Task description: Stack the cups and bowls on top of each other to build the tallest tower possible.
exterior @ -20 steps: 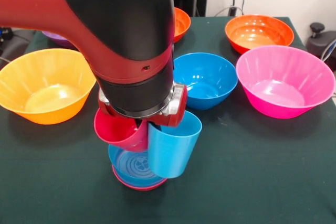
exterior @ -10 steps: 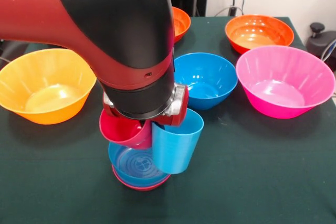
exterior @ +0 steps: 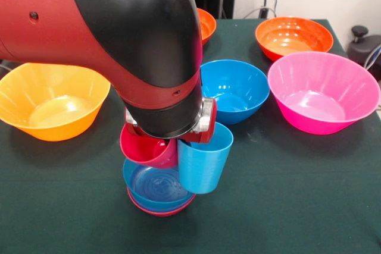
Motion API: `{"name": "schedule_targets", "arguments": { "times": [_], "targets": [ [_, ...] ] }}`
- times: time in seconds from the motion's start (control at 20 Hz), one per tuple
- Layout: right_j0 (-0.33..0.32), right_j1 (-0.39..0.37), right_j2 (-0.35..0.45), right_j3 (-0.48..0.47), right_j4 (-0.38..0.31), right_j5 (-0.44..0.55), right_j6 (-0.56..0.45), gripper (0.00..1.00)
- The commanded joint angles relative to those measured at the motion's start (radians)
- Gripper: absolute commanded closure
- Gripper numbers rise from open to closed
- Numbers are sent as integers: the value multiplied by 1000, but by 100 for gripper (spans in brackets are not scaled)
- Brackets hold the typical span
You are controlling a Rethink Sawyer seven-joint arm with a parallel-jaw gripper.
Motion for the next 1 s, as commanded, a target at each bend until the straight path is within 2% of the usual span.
{"name": "schedule_targets", "arguments": {
  "times": [0.05, 0.6, 1.0],
  "targets": [
    [-17, -32, -62, 115, -2, -109, -233, 100],
    [-42, -33, -77, 125, -19, -143, -283, 100],
    [-51, -63, -81, 147, -1, -116, -285, 100]
  ]
}}
